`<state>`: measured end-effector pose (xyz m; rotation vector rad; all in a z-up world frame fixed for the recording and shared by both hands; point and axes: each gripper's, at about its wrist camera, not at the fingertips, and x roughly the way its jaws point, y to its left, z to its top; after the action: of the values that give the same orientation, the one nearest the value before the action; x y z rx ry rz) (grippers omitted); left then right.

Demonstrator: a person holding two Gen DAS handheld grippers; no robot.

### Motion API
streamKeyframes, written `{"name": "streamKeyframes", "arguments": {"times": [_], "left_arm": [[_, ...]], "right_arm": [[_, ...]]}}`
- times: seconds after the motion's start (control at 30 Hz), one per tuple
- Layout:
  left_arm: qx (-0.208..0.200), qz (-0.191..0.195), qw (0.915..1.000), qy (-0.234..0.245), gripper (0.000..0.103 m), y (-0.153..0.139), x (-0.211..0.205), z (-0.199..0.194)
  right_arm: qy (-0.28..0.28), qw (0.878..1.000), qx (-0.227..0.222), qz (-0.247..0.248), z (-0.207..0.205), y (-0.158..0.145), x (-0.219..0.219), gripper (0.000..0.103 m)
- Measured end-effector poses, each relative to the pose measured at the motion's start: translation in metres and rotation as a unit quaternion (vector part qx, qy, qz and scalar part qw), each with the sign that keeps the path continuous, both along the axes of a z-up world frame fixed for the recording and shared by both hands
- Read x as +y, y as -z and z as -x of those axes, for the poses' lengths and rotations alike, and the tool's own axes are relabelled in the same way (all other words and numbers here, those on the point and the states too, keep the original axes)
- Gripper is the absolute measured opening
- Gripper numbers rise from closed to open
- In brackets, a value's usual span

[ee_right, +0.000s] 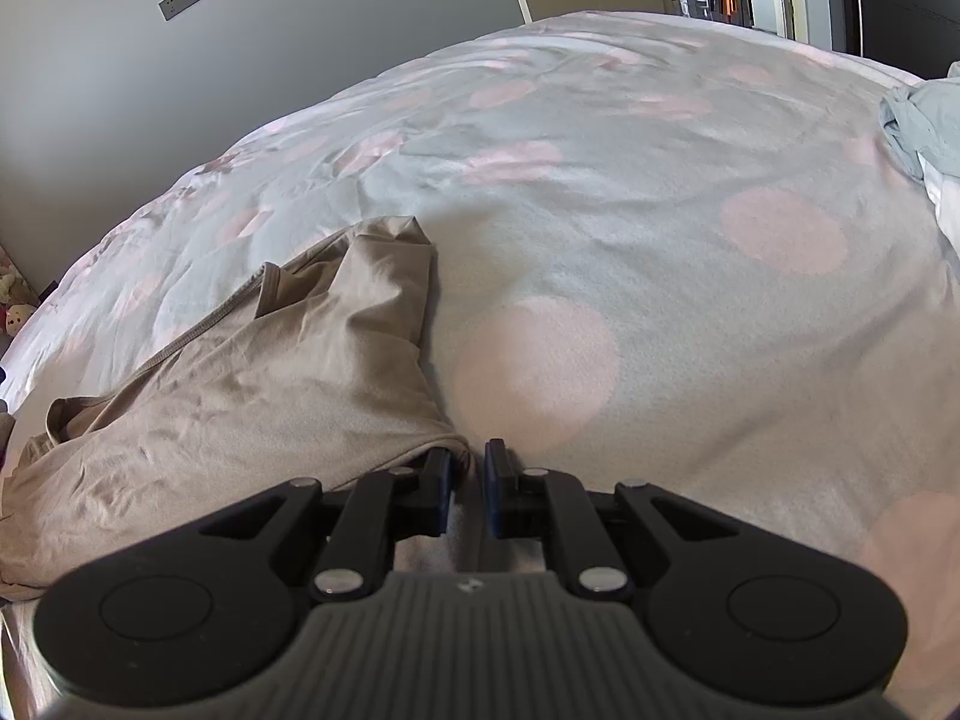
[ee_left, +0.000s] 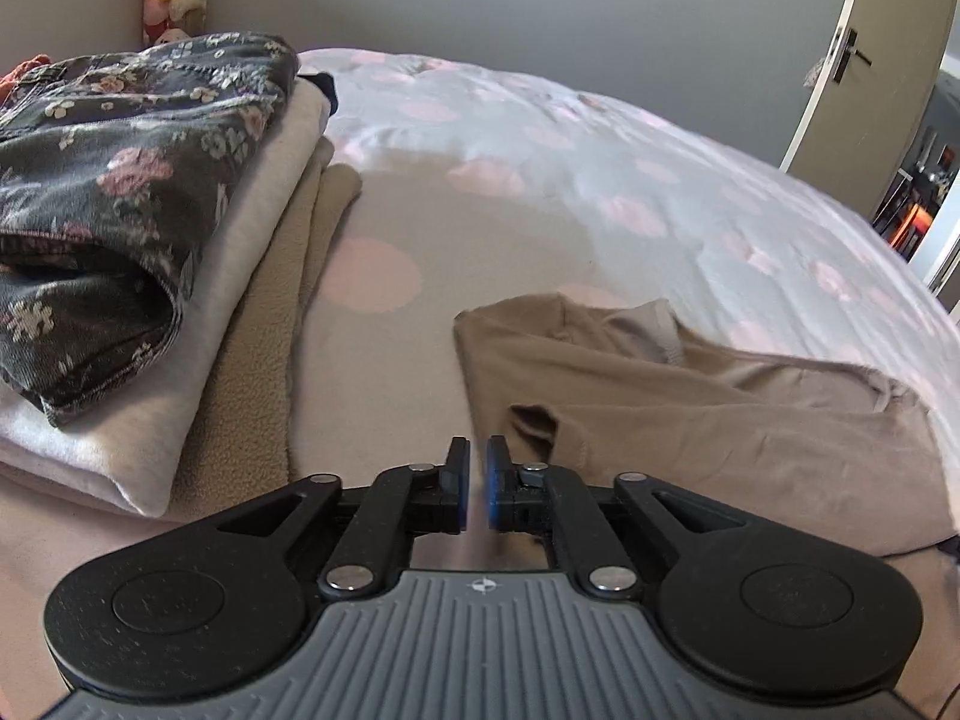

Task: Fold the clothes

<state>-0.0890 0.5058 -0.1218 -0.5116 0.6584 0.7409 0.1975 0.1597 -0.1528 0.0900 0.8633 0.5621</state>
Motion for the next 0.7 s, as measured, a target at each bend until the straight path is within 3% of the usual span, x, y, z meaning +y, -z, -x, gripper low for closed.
{"name": "streamKeyframes", "arguments": {"times": [0.1, 0.13, 0.37, 0.5, 0.7], "left_arm": [[-0.015, 0.006, 0.9999, 0.006, 0.039, -0.003, 0.002, -0.005], [-0.013, 0.007, 0.9999, 0.008, 0.041, -0.002, 0.004, -0.009], [-0.022, 0.032, 0.9992, 0.010, 0.041, 0.006, 0.021, -0.031], [-0.018, 0.026, 0.9993, 0.021, 0.041, 0.012, 0.023, -0.038], [-0.021, 0.025, 0.9992, 0.025, 0.040, 0.019, 0.030, -0.040]], "right_arm": [[0.006, 1.000, 0.012, -0.001, 0.002, -0.008, -0.007, 0.032], [0.011, 1.000, 0.014, -0.003, 0.003, -0.012, -0.012, 0.039], [0.034, 0.998, -0.016, -0.040, -0.008, -0.033, -0.037, 0.041], [0.020, 0.996, -0.007, -0.084, -0.039, -0.039, -0.011, 0.041], [-0.028, 0.998, -0.008, -0.060, -0.093, -0.042, 0.044, 0.039]]}}
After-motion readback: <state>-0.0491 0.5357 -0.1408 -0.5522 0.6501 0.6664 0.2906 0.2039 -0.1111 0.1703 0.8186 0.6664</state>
